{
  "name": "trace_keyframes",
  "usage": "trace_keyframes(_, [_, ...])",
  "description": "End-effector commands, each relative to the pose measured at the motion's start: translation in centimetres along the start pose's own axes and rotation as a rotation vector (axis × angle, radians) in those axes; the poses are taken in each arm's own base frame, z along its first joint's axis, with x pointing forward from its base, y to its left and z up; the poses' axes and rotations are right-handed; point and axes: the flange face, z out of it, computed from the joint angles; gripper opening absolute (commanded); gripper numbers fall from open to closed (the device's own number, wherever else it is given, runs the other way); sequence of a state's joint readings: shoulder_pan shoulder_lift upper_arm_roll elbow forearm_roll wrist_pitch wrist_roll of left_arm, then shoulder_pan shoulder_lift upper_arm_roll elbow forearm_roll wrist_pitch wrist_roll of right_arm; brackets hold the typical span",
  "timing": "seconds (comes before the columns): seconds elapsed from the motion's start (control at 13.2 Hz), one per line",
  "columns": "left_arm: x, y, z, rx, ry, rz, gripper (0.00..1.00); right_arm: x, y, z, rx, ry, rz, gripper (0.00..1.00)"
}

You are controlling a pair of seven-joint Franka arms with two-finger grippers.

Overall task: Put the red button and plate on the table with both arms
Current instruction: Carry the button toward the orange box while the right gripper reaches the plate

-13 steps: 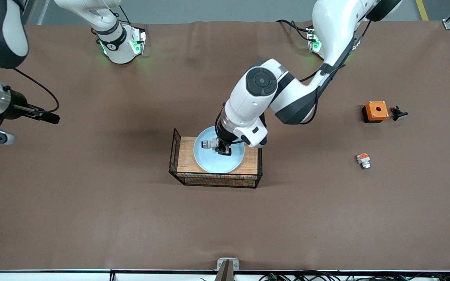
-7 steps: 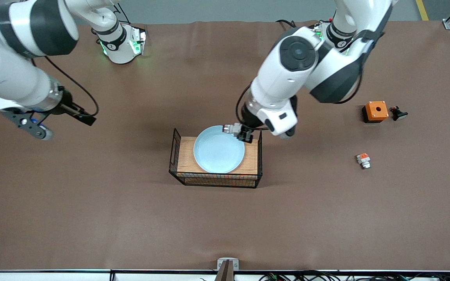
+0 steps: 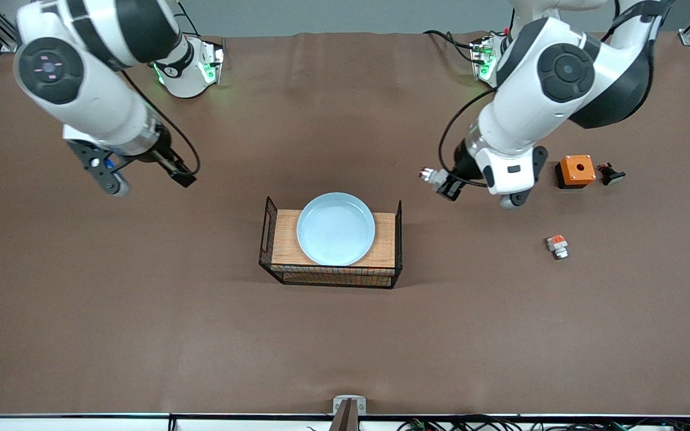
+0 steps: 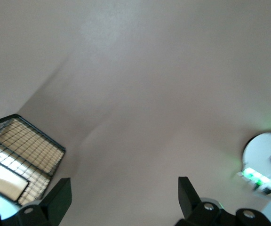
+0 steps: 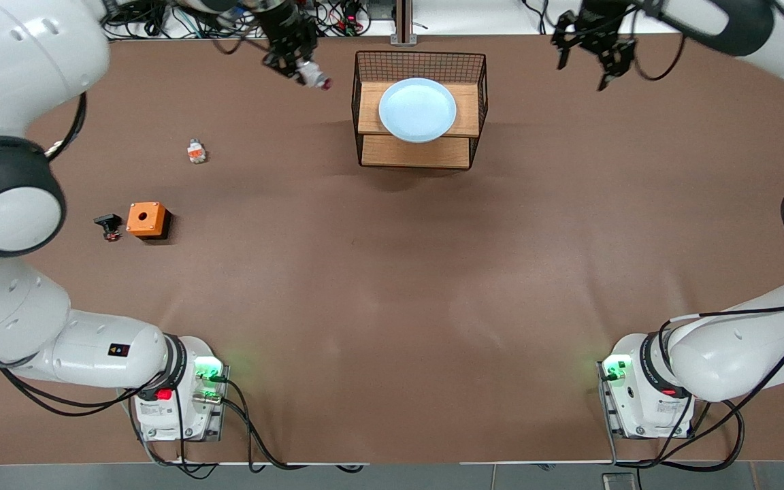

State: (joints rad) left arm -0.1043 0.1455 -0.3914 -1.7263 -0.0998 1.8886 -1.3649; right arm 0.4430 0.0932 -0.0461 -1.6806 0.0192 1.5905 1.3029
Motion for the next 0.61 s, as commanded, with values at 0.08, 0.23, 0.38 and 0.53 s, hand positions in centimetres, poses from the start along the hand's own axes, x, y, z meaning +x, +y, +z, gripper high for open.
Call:
trace_keyframes(0.08, [2.6,-5.5,0.7,0.089,-0.009,0.31,0.16,-7.5,-2.4,2.1,0.088,0.023,0.195,1.0])
trace_keyframes(0.23, [5.1,-6.5,1.0,0.112,-0.036,0.445,0.16,-12.0,-4.6,3.3,0.133,0.025,0.302,1.0])
trace_keyframes(0.38, [8.0,-7.5,1.4,0.125,-0.074,0.604,0.16,-16.0,-7.5,5.5,0.163,0.026,0.411,1.0])
trace_keyframes(0.53, [10.9,-8.0,2.6,0.125,-0.112,0.724,0.16,-19.5,-11.2,7.8,0.161,0.04,0.488,0.99])
